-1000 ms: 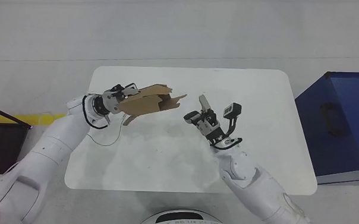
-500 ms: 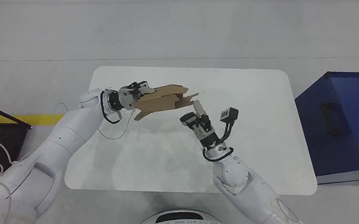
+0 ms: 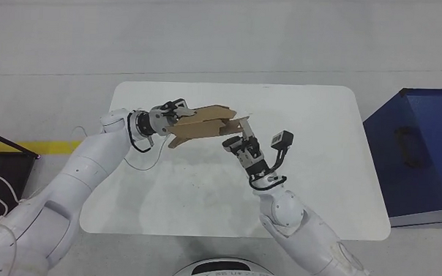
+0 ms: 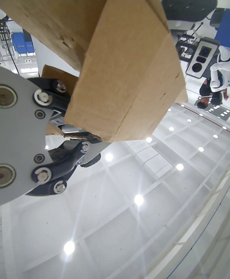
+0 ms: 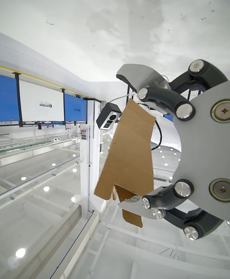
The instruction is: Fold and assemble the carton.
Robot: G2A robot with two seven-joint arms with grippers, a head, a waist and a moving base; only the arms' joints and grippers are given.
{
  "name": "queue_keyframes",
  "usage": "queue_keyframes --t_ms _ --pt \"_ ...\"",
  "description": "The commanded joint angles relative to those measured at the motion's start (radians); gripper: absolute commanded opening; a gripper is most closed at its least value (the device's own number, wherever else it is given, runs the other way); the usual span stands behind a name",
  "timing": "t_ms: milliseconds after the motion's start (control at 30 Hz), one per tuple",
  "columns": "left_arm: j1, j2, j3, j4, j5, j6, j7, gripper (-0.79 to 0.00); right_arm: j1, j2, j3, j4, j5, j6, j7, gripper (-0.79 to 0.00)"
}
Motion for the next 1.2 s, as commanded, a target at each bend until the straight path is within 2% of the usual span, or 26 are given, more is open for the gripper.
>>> queue_keyframes --t_ms 0,200,633,800,1000,1167 --pt "0.006 0.001 -0.007 -0.009 0.003 0.002 0.0 -0.785 0.0 -0.002 0.004 0.002 -0.007 0.0 0.001 0.0" --pt "0.018 -0.001 -0.017 -0.013 0.022 -0.003 0.0 -0.785 -0.012 -0.013 -0.015 -0.003 -0.062 0.003 0.002 0.0" --pt "0.011 -0.035 -0.028 0.022 0.065 -0.065 0.0 -0.785 -0.065 -0.023 -0.038 -0.04 -0.138 0.019 0.069 0.0" --pt "0.013 -0.044 -0.035 0.023 0.067 -0.047 0.0 -0.785 -0.064 -0.028 -0.03 -0.039 -0.136 0.03 0.067 0.0" --pt "0.046 -0.037 -0.052 -0.005 0.001 0.047 0.0 -0.785 -0.096 -0.024 0.031 -0.065 -0.067 -0.003 0.093 0.0" --pt "0.057 -0.022 -0.003 -0.008 -0.033 0.048 0.0 -0.785 -0.115 -0.02 0.074 -0.079 -0.03 0.005 0.114 0.0"
